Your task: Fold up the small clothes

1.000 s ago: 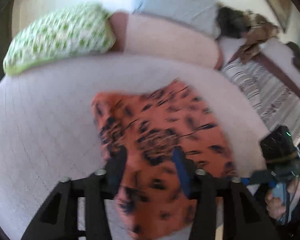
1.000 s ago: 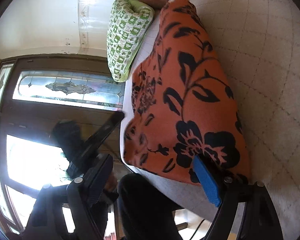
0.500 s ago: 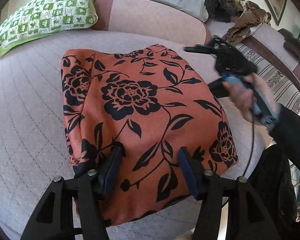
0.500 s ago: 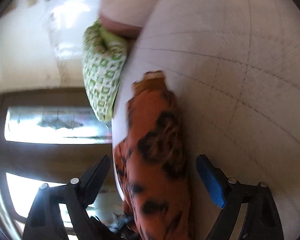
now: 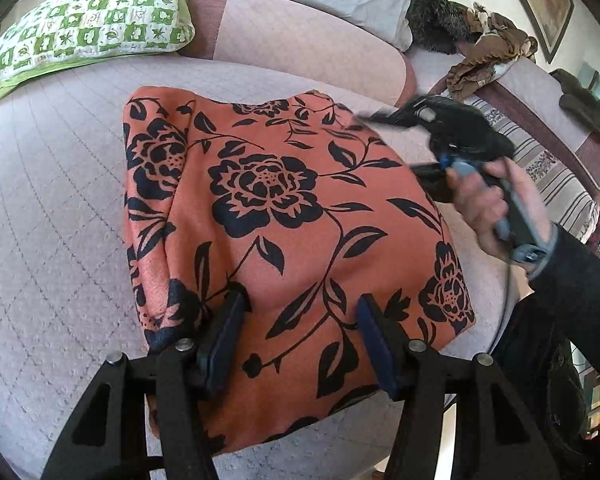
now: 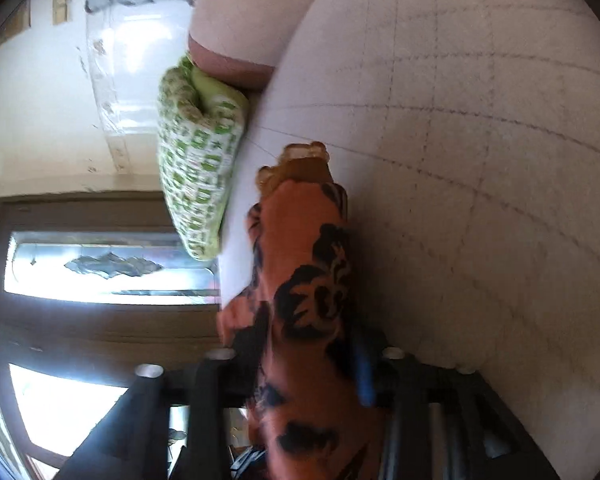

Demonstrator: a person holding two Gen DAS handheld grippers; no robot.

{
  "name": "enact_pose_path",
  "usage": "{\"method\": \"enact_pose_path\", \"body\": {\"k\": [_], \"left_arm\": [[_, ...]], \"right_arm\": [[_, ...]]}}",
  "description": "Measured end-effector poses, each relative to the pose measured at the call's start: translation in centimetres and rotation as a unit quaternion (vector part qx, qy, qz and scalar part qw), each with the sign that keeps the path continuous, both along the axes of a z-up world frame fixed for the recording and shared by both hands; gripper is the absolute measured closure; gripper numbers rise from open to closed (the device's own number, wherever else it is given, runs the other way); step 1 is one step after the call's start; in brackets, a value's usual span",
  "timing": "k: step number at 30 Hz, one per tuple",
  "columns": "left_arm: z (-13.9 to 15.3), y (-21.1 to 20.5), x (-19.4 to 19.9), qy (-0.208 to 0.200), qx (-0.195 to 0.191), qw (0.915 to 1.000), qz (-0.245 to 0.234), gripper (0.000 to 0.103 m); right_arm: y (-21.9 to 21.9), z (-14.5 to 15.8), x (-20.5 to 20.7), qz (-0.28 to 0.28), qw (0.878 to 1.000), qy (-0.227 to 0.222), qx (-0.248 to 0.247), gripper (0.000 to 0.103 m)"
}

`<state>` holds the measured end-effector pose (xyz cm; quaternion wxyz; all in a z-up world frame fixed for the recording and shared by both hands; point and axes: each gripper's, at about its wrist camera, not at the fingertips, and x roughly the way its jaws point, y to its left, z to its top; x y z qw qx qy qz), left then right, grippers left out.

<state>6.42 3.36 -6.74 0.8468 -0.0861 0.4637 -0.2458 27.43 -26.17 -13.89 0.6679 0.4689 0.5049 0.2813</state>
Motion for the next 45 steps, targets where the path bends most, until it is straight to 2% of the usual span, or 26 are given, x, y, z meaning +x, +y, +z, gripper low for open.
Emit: {"method": "enact_pose_path", "body": {"k": [1, 7, 11, 12, 13, 14, 16, 18, 20, 21, 22, 23, 25, 27, 29, 30, 32, 36, 37, 38, 39, 40, 41, 42, 43, 45], "left_arm": [[0.0, 0.0, 0.0, 0.001, 0.000, 1.0000, 0.001, 0.044], [0.4, -0.2, -0.4, -0.003, 0.003, 1.0000, 0.006, 0.044], [0.1, -0.4, -0.3, -0.004, 0.004, 1.0000, 0.006, 0.044], [0.1, -0.3, -0.3, -0.003, 0.000, 1.0000, 0.006, 0.044], [0.1, -0.2, -0.3, -0.002, -0.002, 1.0000, 0.006, 0.044], [0.1, -0.2, -0.3, -0.002, -0.004, 1.0000, 0.007, 0.044], [0.2, -0.1, -0.5, -0.003, -0.006, 0.9999, 0.008, 0.044], [0.1, 0.0, -0.6, -0.004, -0.007, 0.9999, 0.009, 0.044], [0.1, 0.0, -0.6, -0.004, -0.008, 0.9999, 0.009, 0.044], [0.1, -0.1, -0.6, -0.004, -0.008, 0.9999, 0.008, 0.044], [0.1, -0.1, -0.6, -0.005, -0.006, 0.9999, 0.008, 0.044], [0.2, 0.0, -0.7, -0.007, -0.006, 0.9999, 0.008, 0.044], [0.4, 0.4, -0.7, -0.004, -0.013, 0.9998, 0.013, 0.044], [1.8, 1.2, -1.2, -0.010, -0.026, 0.9989, 0.039, 0.044], [3.8, 3.0, -2.5, -0.049, -0.063, 0.9945, 0.069, 0.041], [4.6, 4.6, -3.3, -0.062, -0.072, 0.9894, 0.110, 0.030], [4.1, 6.4, -3.6, -0.038, -0.070, 0.9841, 0.159, 0.025], [1.5, 6.6, -3.2, 0.027, -0.054, 0.9849, 0.162, 0.025], [0.9, 6.0, -3.1, 0.042, -0.042, 0.9864, 0.153, 0.032], [0.0, 5.5, -2.8, 0.063, -0.032, 0.9867, 0.146, 0.052], [-1.4, 5.5, -2.4, 0.099, -0.033, 0.9833, 0.149, 0.082], [-1.9, 6.4, -2.5, 0.115, -0.069, 0.9748, 0.178, 0.086], [-1.6, 7.1, -2.7, 0.125, -0.100, 0.9688, 0.189, 0.087], [-0.8, 7.1, -2.9, 0.112, -0.109, 0.9702, 0.185, 0.087], [-0.6, 7.0, -3.0, 0.101, -0.101, 0.9736, 0.178, 0.086], [-2.5, 6.9, -2.5, 0.136, -0.085, 0.9716, 0.174, 0.081]], "right_arm": [[-0.3, 0.5, -0.8, -0.006, 1.000, -0.004, -0.005, 0.012], [-0.3, 1.7, -7.7, 0.039, 0.998, -0.020, -0.040, 0.012], [1.6, 1.4, -8.9, 0.068, 0.994, -0.034, -0.075, 0.013], [1.9, 1.3, -8.8, 0.080, 0.991, -0.036, -0.096, 0.025], [2.9, 0.8, -8.6, 0.098, 0.986, -0.036, -0.131, 0.048], [3.2, 0.5, -8.6, 0.103, 0.983, -0.034, -0.150, 0.049], [3.2, 1.9, -9.1, 0.100, 0.981, -0.047, -0.158, 0.059], [3.4, 3.3, -9.8, 0.093, 0.980, -0.066, -0.166, 0.060], [2.9, 2.4, -10.0, 0.079, 0.982, -0.057, -0.159, 0.060], [2.3, 0.6, -10.1, 0.074, 0.983, -0.031, -0.163, 0.052], [1.6, -0.5, -10.3, 0.061, 0.989, -0.024, -0.130, 0.052], [1.2, -0.2, -10.5, 0.060, 0.990, -0.028, -0.123, 0.049], [0.7, 1.2, -11.4, 0.057, 0.991, -0.022, -0.121, 0.024], [0.3, 3.1, -12.8, 0.061, 0.988, -0.047, -0.134, 0.023], [-0.1, 4.4, -14.7, 0.060, 0.985, -0.073, -0.144, 0.019], [-0.2, 4.4, -15.6, 0.062, 0.985, -0.073, -0.140, 0.017], [0.2, 4.0, -17.0, 0.075, 0.983, -0.070, -0.155, 0.017], [2.1, 3.4, -18.3, 0.092, 0.976, -0.084, -0.181, 0.017], [2.5, 3.2, -18.4, 0.095, 0.975, -0.083, -0.182, 0.017], [3.1, 2.6, -17.6, 0.101, 0.974, -0.080, -0.185, 0.018], [3.2, 2.2, -17.8, 0.107, 0.972, -0.080, -0.191, 0.027], [3.3, 1.9, -17.8, 0.109, 0.970, -0.080, -0.202, 0.037], [3.0, 1.8, -17.8, 0.106, 0.970, -0.077, -0.205, 0.041], [2.7, 1.6, -17.5, 0.102, 0.972, -0.072, -0.200, 0.049], [1.9, 1.4, -17.5, 0.100, 0.974, -0.065, -0.194, 0.054], [0.9, 0.6, -17.3, 0.096, 0.979, -0.053, -0.174, 0.055]]}}
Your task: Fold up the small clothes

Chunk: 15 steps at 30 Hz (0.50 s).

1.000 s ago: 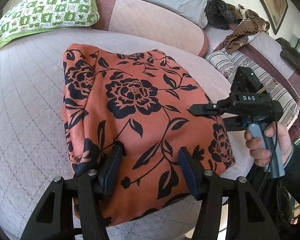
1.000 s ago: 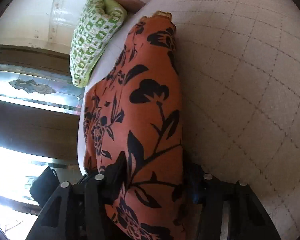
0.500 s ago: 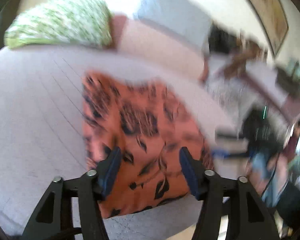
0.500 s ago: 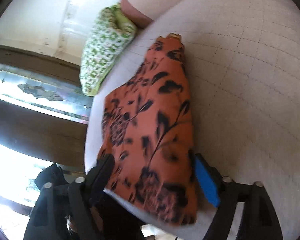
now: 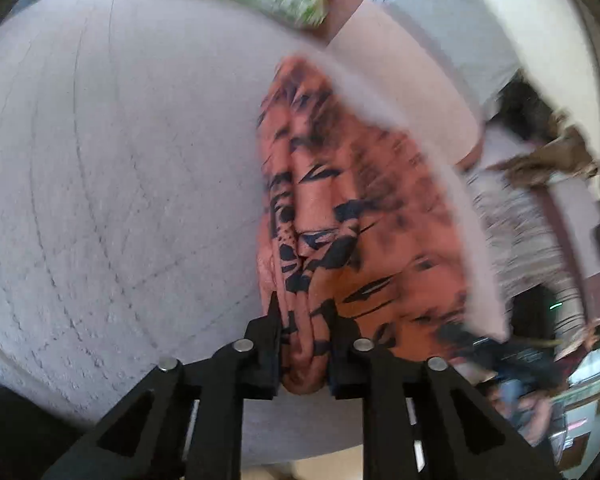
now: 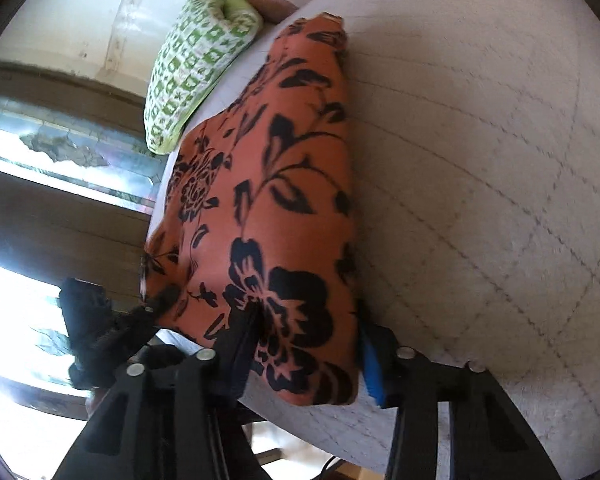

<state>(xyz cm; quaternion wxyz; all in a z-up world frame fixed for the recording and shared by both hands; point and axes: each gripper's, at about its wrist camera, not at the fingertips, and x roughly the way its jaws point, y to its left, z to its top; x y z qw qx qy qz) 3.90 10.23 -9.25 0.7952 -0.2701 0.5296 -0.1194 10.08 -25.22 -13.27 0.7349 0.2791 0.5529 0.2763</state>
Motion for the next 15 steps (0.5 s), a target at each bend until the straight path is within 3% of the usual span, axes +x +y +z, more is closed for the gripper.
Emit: {"method": "enact_pose_path", "body": {"k": [2, 4, 6, 7, 9, 10, 12, 13, 14, 15], "left_arm": [[0.9, 0.8, 0.2, 0.010, -0.026, 0.9996, 0.009, 0.079], [3.6, 0.8, 0.3, -0.028, 0.001, 0.9996, 0.002, 0.058], [6.2, 1.5, 0.8, -0.082, 0.009, 0.9966, -0.010, 0.037], [7.0, 2.1, 1.6, -0.100, 0.015, 0.9949, -0.006, 0.032], [6.9, 2.4, 4.2, -0.094, 0.011, 0.9955, -0.004, 0.032], [6.2, 2.5, 6.1, -0.080, 0.001, 0.9968, -0.005, 0.033], [4.0, 2.1, 9.1, -0.048, -0.015, 0.9986, -0.016, 0.038], [2.4, 1.5, 10.5, -0.020, -0.029, 0.9991, -0.023, 0.069], [1.1, 1.5, 11.7, 0.003, -0.041, 0.9987, -0.031, 0.083], [0.7, 1.8, 12.1, -0.003, -0.042, 0.9985, -0.034, 0.084]], "right_arm": [[-0.7, 0.1, -0.1, -0.005, 1.000, 0.007, 0.012, 0.051], [-0.8, 1.5, -0.3, -0.005, 1.000, -0.015, -0.016, 0.042], [-1.5, 4.1, -0.7, -0.025, 0.995, -0.071, -0.062, 0.042], [-1.7, 5.5, -0.7, -0.029, 0.992, -0.099, -0.071, 0.042], [-2.0, 7.6, -0.5, -0.027, 0.990, -0.126, -0.061, 0.038], [-1.4, 8.5, -0.2, -0.012, 0.989, -0.139, -0.052, 0.033], [0.4, 9.0, 0.5, 0.018, 0.987, -0.151, -0.051, 0.032], [1.1, 8.7, 0.8, 0.034, 0.987, -0.149, -0.050, 0.032], [1.9, 8.0, 1.1, 0.053, 0.987, -0.141, -0.047, 0.032], [2.9, 7.0, 1.5, 0.067, 0.988, -0.130, -0.051, 0.032]]}}
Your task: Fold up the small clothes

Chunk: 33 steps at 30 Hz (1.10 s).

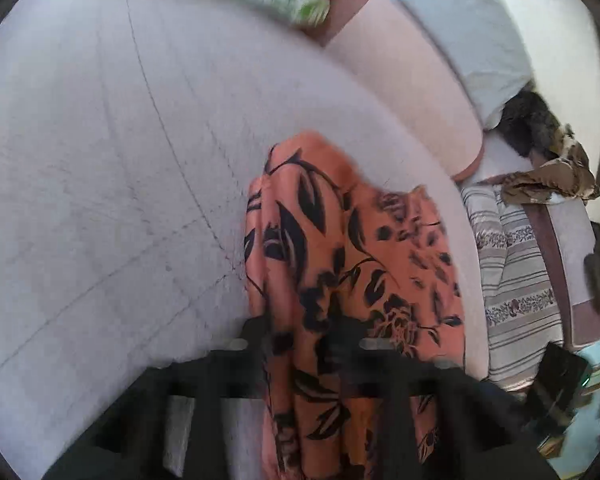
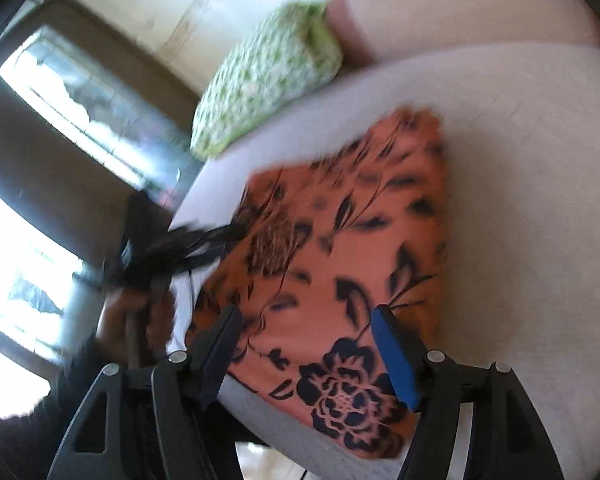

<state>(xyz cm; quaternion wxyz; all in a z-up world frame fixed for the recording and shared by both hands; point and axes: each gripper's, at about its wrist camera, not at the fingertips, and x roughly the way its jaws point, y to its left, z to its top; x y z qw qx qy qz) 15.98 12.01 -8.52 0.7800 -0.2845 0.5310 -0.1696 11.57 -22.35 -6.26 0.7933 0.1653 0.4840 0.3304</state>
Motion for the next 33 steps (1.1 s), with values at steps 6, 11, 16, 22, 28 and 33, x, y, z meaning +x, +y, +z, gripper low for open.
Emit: {"method": "enact_pose_path", "body": {"k": [6, 11, 16, 22, 28, 33], "left_arm": [[-1.0, 0.8, 0.4, -0.009, -0.027, 0.9996, -0.004, 0.080], [4.1, -0.2, 1.2, -0.088, 0.037, 0.9950, -0.028, 0.037], [0.6, 0.0, 7.0, -0.023, 0.032, 0.9990, -0.022, 0.082], [-0.1, 0.7, 7.6, -0.027, 0.048, 0.9968, -0.058, 0.079], [1.7, 2.2, 6.2, -0.037, 0.051, 0.9977, -0.025, 0.064], [6.3, 2.4, 0.4, -0.105, 0.077, 0.9912, 0.022, 0.027]], "right_arm": [[-1.0, -2.5, 0.0, 0.005, 1.000, 0.026, 0.011, 0.032], [-0.4, -2.4, 0.5, 0.015, 0.999, 0.030, 0.012, 0.032], [-0.2, -2.9, 0.4, 0.010, 0.999, 0.033, 0.019, 0.032], [0.1, -3.2, 0.0, 0.025, 0.999, 0.035, 0.012, 0.032], [0.3, -3.0, -0.6, 0.025, 0.999, 0.035, 0.008, 0.031], [-1.4, -0.7, -1.3, 0.007, 0.999, 0.021, 0.031, 0.028]]}}
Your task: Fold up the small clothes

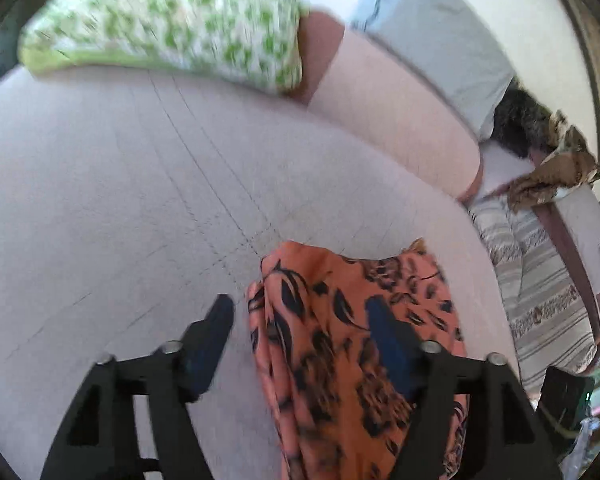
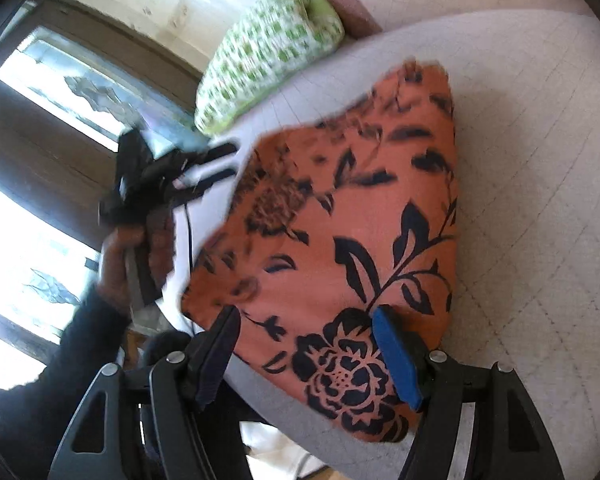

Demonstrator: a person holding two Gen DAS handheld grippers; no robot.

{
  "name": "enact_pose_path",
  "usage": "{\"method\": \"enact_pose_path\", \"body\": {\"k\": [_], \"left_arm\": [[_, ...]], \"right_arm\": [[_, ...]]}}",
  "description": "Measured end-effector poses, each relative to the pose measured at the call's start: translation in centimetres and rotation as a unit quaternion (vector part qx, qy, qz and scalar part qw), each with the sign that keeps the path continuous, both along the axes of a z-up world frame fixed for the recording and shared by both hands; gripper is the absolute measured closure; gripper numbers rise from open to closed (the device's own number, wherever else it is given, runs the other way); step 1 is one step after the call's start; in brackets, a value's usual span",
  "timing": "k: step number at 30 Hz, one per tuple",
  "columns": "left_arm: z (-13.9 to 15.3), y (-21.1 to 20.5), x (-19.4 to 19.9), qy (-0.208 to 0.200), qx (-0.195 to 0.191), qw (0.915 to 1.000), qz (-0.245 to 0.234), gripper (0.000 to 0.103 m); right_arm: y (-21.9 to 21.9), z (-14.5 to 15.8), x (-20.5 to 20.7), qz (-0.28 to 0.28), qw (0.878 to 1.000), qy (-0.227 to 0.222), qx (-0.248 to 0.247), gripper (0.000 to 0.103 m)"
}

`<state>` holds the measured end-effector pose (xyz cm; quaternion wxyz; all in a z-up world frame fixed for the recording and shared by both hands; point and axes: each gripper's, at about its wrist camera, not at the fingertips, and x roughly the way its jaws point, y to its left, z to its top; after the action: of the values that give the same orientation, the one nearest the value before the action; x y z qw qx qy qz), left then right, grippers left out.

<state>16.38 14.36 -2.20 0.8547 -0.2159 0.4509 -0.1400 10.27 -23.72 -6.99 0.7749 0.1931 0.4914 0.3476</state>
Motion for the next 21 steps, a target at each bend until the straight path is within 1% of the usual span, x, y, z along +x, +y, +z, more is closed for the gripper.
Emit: {"method": "enact_pose_path", "body": {"k": [1, 2, 3, 5, 7, 8, 10, 12, 13, 16, 21], "left_arm": [[0.5, -0.8, -1.3, -0.007, 0.000, 1.0000, 0.003, 0.022], [0.9, -0.8, -2.9, -0.010, 0.007, 0.9999, 0.012, 0.022], [1.0, -1.3, -3.7, -0.012, 0.010, 0.9998, 0.016, 0.022], [0.7, -2.3, -6.0, -0.006, 0.012, 0.9998, 0.015, 0.022], [0.2, -4.6, -6.8, -0.009, 0.026, 0.9996, 0.010, 0.022], [0.0, -5.5, -6.9, -0.013, 0.051, 0.9986, 0.007, 0.022], [-0.4, -6.4, -6.5, -0.005, 0.091, 0.9957, 0.012, 0.022], [-0.6, -7.4, -5.9, -0.002, 0.107, 0.9941, 0.018, 0.022], [-0.4, -7.7, -5.7, -0.001, 0.113, 0.9932, 0.030, 0.022], [-0.2, -7.9, -5.6, -0.004, 0.122, 0.9916, 0.042, 0.022], [-0.4, -8.6, -5.5, -0.003, 0.130, 0.9911, 0.029, 0.022]], "right_arm": [[-0.6, 0.4, -0.1, -0.012, 1.000, -0.007, 0.004, 0.023], [-1.4, 0.6, 0.0, -0.028, 1.000, -0.010, 0.005, 0.022], [-2.0, 0.6, 0.4, -0.042, 0.999, -0.007, 0.004, 0.020], [-3.2, -0.2, 1.5, -0.072, 0.997, 0.019, 0.002, 0.020], [-3.8, -1.0, 2.6, -0.089, 0.995, 0.041, 0.022, 0.020], [-3.9, -1.4, 3.3, -0.097, 0.994, 0.047, 0.026, 0.020], [-3.6, -2.4, 4.9, -0.104, 0.992, 0.063, 0.024, 0.020], [-3.3, -2.9, 5.9, -0.108, 0.992, 0.070, 0.017, 0.020], [-3.0, -3.0, 6.3, -0.110, 0.991, 0.070, 0.012, 0.020], [-2.7, -2.8, 6.8, -0.118, 0.991, 0.065, 0.005, 0.020], [-1.5, -3.0, 7.7, -0.111, 0.992, 0.061, -0.013, 0.020]]}}
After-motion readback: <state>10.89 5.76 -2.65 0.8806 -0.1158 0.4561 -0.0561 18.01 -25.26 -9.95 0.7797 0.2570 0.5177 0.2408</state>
